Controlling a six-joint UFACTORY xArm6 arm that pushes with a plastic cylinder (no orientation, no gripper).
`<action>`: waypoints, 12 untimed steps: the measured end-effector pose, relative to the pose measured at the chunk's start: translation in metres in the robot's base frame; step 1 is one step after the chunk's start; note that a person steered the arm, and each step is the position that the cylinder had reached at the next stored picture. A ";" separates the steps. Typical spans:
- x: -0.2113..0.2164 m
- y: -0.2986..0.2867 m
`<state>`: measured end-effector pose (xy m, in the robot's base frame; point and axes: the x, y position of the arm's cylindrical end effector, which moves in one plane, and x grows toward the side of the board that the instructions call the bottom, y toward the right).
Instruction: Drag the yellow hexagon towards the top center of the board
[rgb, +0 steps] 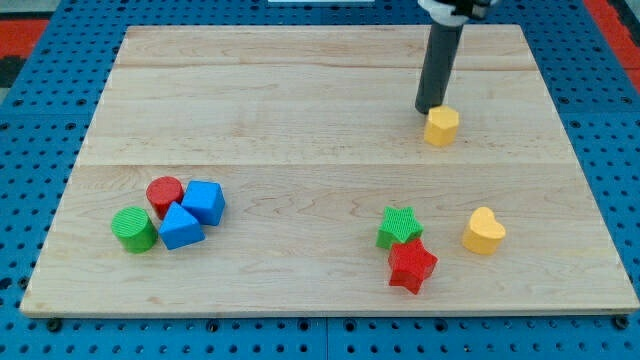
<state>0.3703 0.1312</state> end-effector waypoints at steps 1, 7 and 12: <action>0.009 -0.004; -0.028 -0.020; 0.017 -0.082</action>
<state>0.3870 0.0489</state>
